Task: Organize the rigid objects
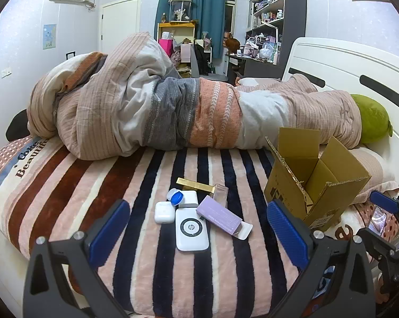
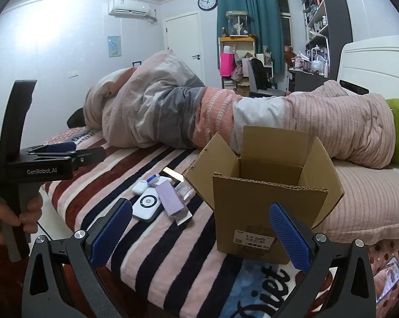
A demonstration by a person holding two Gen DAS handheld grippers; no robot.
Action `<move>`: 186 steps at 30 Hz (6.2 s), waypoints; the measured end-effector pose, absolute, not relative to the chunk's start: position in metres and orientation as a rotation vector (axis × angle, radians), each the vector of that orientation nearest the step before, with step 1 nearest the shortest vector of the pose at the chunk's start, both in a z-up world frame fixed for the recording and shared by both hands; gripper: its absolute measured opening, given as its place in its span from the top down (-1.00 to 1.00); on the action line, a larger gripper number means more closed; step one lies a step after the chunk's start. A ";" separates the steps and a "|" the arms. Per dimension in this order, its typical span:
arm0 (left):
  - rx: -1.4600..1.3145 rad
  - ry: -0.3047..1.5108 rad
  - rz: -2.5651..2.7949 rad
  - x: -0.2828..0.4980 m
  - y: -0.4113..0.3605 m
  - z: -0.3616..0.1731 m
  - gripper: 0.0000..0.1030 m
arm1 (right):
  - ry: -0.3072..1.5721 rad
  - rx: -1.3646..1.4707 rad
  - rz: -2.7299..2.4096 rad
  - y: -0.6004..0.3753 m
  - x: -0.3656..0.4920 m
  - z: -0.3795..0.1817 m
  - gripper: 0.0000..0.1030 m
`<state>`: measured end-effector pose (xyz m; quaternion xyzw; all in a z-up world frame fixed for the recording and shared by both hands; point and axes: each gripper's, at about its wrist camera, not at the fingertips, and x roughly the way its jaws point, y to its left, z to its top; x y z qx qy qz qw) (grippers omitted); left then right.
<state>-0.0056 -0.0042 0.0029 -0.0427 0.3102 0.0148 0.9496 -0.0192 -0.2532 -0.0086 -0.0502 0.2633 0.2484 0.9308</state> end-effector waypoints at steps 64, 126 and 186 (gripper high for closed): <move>-0.090 0.629 -0.005 -0.002 -0.009 0.003 -0.99 | 0.514 -0.189 0.502 -0.264 0.008 0.027 -1.00; 0.043 0.781 -0.060 0.057 0.031 -0.110 -0.10 | 1.076 -0.084 0.333 -0.347 0.178 -0.030 0.81; -0.122 1.011 -0.021 0.141 0.093 -0.165 -0.76 | 1.124 -0.087 0.335 -0.340 0.185 -0.048 0.80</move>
